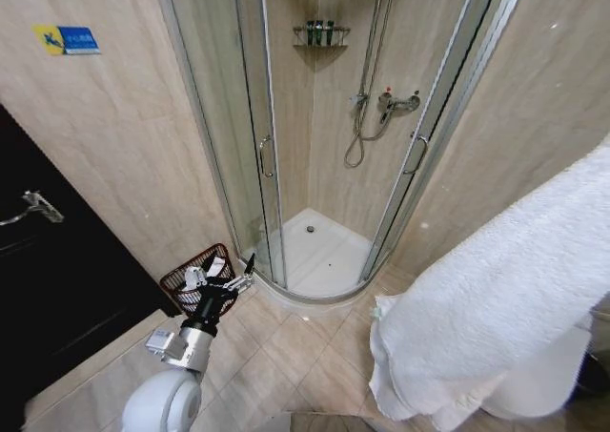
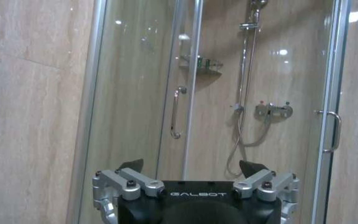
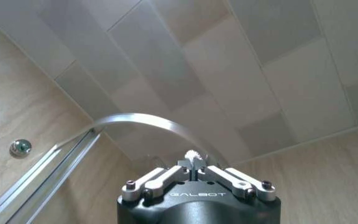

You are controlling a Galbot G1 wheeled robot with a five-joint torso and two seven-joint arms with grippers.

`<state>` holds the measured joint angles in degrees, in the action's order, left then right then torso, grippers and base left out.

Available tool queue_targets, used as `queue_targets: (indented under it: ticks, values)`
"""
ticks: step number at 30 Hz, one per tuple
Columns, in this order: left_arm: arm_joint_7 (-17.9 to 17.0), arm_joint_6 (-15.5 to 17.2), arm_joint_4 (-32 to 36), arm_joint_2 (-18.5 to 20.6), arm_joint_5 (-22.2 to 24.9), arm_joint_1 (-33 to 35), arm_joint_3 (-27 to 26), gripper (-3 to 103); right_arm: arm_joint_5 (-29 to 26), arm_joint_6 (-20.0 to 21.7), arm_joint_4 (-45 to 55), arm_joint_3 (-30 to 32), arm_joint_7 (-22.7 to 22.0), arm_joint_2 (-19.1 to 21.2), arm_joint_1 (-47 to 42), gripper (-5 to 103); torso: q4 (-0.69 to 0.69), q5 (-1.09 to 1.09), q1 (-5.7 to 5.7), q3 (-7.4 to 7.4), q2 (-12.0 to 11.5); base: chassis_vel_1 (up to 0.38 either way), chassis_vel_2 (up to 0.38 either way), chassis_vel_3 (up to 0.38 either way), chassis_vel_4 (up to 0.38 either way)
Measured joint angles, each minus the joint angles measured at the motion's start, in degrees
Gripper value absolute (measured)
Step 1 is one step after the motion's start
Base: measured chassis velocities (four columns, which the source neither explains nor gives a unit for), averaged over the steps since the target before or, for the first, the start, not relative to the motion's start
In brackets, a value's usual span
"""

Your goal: Discard the used towel into the hamper.

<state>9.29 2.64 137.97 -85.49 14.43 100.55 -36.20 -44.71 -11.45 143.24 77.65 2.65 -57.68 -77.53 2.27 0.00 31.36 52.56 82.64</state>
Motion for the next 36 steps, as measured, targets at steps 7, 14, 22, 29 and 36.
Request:
queue_targets:
  ticks: [7, 14, 22, 29, 36]
  values:
    - [0.0, 0.0, 0.0, 0.0, 0.0, 0.0, 0.0, 100, 0.0, 0.0, 0.0, -0.1, -0.2, -0.1, 0.0, 2, 0.00, 0.00, -0.03, -0.02, -0.1, 0.000, 0.000, 0.000, 0.000]
    - [0.0, 0.0, 0.0, 0.0, 0.0, 0.0, 0.0, 100, 0.0, 0.0, 0.0, 0.0, -0.4, 0.1, 0.0, 2, 0.00, -0.01, -0.15, -0.17, -0.3, 0.000, 0.000, 0.000, 0.000]
    - [0.0, 0.0, 0.0, 0.0, 0.0, 0.0, 0.0, 100, 0.0, 0.0, 0.0, 0.1, -0.4, 0.0, 0.0, 2, 0.00, 0.00, -0.23, -0.27, -0.5, 0.000, 0.000, 0.000, 0.000]
    - [0.0, 0.0, 0.0, 0.0, 0.0, 0.0, 0.0, 100, -1.1, 0.3, 0.0, 0.1, -0.6, 0.2, 0.1, 2, 0.00, 0.00, -0.30, -0.34, -0.7, 0.000, 0.000, 0.000, 0.000]
    - [0.0, 0.0, 0.0, 0.0, 0.0, 0.0, 0.0, 100, -2.2, 0.6, 0.0, 0.2, -1.0, 0.6, 0.2, 2, -0.01, 0.00, -0.34, -0.40, -0.7, 0.058, 0.040, 0.040, 0.043]
